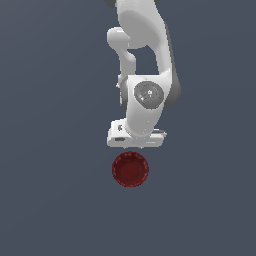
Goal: Pick up the object and move it to a goal position.
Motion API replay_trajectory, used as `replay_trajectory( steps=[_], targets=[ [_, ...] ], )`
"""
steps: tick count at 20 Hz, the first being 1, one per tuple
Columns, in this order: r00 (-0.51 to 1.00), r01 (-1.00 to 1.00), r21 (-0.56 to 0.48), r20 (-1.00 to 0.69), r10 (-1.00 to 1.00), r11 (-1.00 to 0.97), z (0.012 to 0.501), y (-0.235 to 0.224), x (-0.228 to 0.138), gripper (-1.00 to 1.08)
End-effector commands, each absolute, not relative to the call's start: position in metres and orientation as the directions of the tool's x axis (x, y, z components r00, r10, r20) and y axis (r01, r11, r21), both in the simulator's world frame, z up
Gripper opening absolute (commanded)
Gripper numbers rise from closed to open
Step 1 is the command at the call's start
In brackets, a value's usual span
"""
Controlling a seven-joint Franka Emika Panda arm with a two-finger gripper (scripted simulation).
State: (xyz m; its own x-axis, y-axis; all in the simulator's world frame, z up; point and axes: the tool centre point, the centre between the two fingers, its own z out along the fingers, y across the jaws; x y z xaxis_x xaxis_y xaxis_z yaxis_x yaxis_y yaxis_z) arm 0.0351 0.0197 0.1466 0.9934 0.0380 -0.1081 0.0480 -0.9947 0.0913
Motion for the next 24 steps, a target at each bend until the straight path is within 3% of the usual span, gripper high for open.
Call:
replay_trajectory(
  steps=[1, 24],
  targets=[
    [0.99, 0.055, 0.115, -0.134, 0.039, -0.992, 0.14, 0.026, 0.042, 0.28],
    [0.955, 0.107, 0.385, -0.298, -0.014, -0.917, 0.08, 0.079, 0.075, 0.28]
  ],
)
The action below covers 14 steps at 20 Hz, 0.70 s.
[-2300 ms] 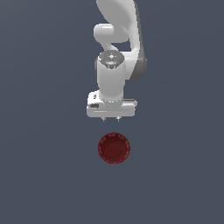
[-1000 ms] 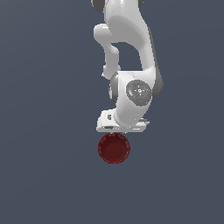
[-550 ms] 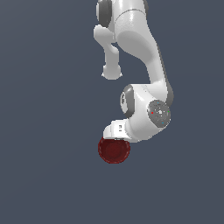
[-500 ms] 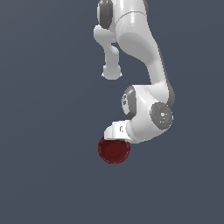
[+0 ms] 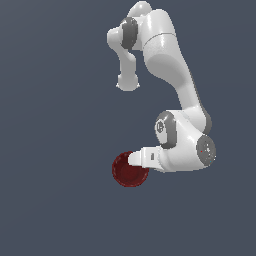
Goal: Pick up the object and move it to a goal position.
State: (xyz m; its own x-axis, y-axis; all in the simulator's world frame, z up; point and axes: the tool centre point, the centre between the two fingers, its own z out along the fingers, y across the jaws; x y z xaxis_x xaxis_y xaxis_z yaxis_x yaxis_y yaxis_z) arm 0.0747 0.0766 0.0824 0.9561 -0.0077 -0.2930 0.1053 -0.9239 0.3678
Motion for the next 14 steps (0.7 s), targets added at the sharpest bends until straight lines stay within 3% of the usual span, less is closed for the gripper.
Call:
replay_trajectory(
  steps=[1, 14],
  targets=[
    [0.954, 0.108, 0.394, -0.301, -0.017, -0.913, 0.0782, 0.0809, 0.0754, 0.28],
    [0.949, 0.115, 0.444, -0.313, -0.034, -0.889, 0.0693, 0.0907, 0.075, 0.28]
  ],
)
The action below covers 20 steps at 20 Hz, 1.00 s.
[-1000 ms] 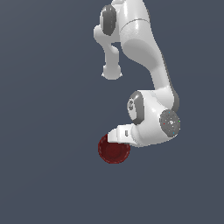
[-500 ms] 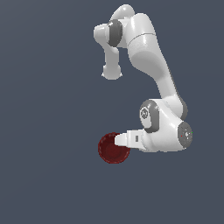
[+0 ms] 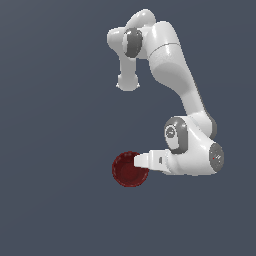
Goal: Pick up the object and move it to a goal position.
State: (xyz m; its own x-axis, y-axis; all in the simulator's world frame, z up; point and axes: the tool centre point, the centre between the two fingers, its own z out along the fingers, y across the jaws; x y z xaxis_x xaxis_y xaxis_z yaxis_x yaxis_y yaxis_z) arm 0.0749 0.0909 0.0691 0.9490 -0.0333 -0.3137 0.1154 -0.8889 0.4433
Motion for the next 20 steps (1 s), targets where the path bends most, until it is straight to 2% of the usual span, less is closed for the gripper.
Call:
replay_trajectory(
  steps=[1, 18, 19, 20],
  targets=[
    [0.949, 0.115, 0.444, -0.313, -0.034, -0.889, 0.069, 0.091, 0.075, 0.28],
    [0.949, 0.114, 0.446, -0.313, -0.035, -0.888, 0.044, 0.077, 0.066, 0.28],
    [0.949, 0.114, 0.446, -0.313, -0.035, -0.888, 0.044, 0.077, 0.066, -1.0],
    [0.949, 0.114, 0.446, -0.313, -0.035, -0.888, 0.044, 0.077, 0.066, -1.0]
  ],
)
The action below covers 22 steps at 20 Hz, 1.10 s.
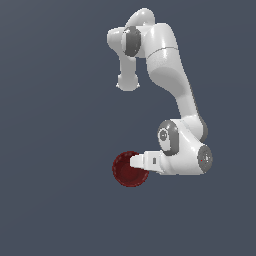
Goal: Pick up the object and move it to a goal position.
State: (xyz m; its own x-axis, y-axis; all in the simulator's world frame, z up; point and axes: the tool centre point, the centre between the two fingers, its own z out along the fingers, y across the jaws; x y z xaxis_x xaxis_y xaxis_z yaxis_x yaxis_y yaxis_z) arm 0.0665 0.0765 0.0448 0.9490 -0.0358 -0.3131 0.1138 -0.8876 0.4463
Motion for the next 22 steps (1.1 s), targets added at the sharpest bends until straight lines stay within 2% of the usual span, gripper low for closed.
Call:
replay_trajectory(
  steps=[1, 13, 22],
  targets=[
    [0.949, 0.114, 0.446, -0.313, -0.035, -0.888, 0.044, 0.077, 0.066, -1.0],
    [0.95, 0.113, 0.447, -0.311, -0.036, -0.888, 0.049, 0.08, 0.066, -1.0],
    [0.949, 0.115, 0.447, -0.312, -0.035, -0.887, 0.094, 0.121, 0.05, -1.0]
  ],
)
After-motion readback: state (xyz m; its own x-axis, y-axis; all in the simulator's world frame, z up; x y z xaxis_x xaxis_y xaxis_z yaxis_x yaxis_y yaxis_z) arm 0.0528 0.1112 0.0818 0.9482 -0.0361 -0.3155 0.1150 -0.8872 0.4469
